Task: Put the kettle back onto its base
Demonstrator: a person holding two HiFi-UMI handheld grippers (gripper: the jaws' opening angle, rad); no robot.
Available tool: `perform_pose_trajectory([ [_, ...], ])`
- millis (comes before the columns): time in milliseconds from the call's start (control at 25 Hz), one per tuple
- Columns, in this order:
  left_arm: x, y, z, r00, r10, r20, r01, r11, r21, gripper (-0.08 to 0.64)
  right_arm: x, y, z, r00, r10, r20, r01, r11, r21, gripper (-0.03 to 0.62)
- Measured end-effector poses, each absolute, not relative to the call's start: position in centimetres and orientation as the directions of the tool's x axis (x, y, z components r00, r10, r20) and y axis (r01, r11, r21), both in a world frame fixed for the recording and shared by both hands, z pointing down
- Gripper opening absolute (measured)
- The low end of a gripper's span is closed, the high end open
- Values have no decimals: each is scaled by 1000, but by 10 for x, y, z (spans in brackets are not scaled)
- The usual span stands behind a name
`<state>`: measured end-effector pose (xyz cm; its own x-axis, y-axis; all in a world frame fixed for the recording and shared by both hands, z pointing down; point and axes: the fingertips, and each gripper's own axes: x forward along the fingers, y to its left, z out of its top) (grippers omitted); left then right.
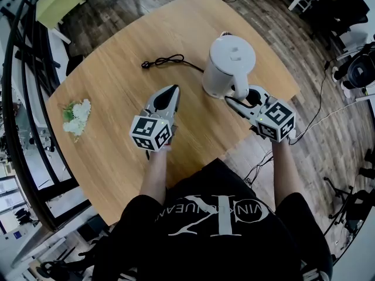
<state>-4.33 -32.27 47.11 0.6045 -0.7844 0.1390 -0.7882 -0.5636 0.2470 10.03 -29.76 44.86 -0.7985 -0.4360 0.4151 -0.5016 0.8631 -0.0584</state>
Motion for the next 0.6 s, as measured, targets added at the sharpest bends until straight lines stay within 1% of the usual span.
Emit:
perform_pose_trajectory([
  [160, -41, -321, 470, 608, -782, 138, -786, -567, 246, 11, 102, -299, 449, -788, -461, 409, -522, 852, -47, 155],
  [400, -39, -313, 469, 610, -779, 142, -784, -569, 247, 11, 103, -297, 454, -737, -544, 401, -593, 806, 4, 156],
  [520, -38, -310, 467, 613, -778, 142, -783, -572, 247, 11, 107, -296, 454, -726, -580, 369, -631, 775, -25, 204],
  [600, -38, -307, 467, 613, -777, 143, -782, -572, 246, 11, 111, -296, 454, -715, -605, 351, -660, 749, -52, 218],
])
